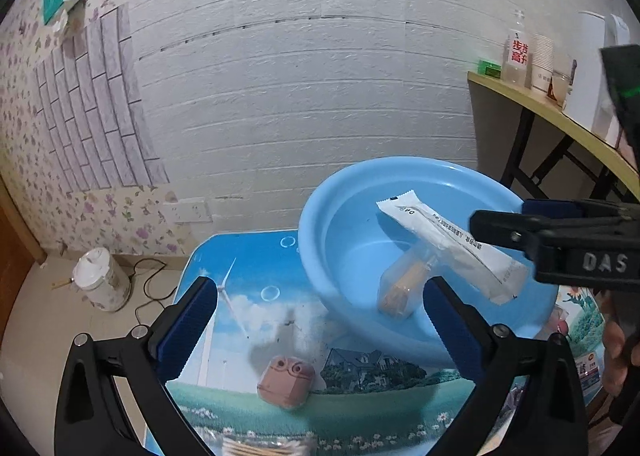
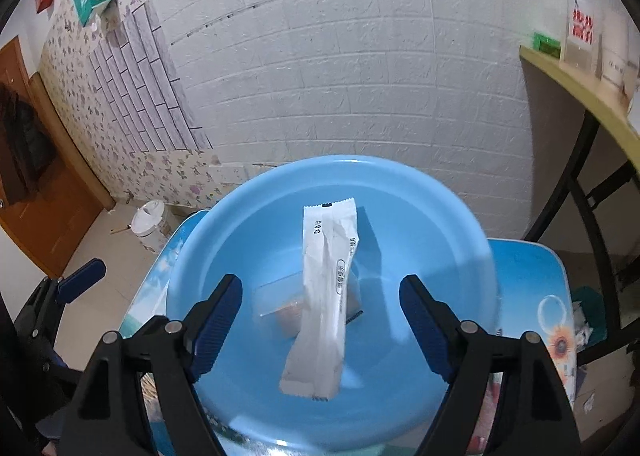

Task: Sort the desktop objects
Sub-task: 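Open both grippers to drop the packet and toothpick box into the basin, then withdraw both grippers from the basin back toward the remaining items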

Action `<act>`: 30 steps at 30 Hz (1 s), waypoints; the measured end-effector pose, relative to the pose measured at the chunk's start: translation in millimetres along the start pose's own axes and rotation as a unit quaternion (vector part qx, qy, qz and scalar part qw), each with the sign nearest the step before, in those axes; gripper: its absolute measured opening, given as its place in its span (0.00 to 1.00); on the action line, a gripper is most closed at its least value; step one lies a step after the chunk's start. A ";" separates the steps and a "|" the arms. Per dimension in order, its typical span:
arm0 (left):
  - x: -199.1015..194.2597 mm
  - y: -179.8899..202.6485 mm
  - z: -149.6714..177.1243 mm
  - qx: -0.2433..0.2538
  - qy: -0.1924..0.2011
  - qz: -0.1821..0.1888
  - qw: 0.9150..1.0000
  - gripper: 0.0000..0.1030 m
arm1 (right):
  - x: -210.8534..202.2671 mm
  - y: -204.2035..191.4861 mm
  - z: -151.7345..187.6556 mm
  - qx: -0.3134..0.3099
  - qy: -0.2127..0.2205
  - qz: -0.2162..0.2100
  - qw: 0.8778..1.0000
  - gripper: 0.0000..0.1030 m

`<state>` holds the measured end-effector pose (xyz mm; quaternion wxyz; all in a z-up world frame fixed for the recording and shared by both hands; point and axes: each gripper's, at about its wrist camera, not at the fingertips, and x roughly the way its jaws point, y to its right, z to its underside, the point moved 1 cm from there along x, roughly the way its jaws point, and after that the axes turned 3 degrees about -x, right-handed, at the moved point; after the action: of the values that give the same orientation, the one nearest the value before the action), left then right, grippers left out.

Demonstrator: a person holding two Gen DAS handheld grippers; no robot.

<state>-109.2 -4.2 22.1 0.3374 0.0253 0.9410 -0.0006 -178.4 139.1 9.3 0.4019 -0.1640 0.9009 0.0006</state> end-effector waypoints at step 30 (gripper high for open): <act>-67.2 -26.7 51.9 -0.054 -0.012 -0.034 0.998 1.00 | -111.6 41.9 112.1 0.061 0.014 0.047 0.997 0.80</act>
<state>-25.7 -35.0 24.3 0.3490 -0.0251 0.9360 0.0385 -40.0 226.5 8.8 0.3983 -0.0968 0.9113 -0.0376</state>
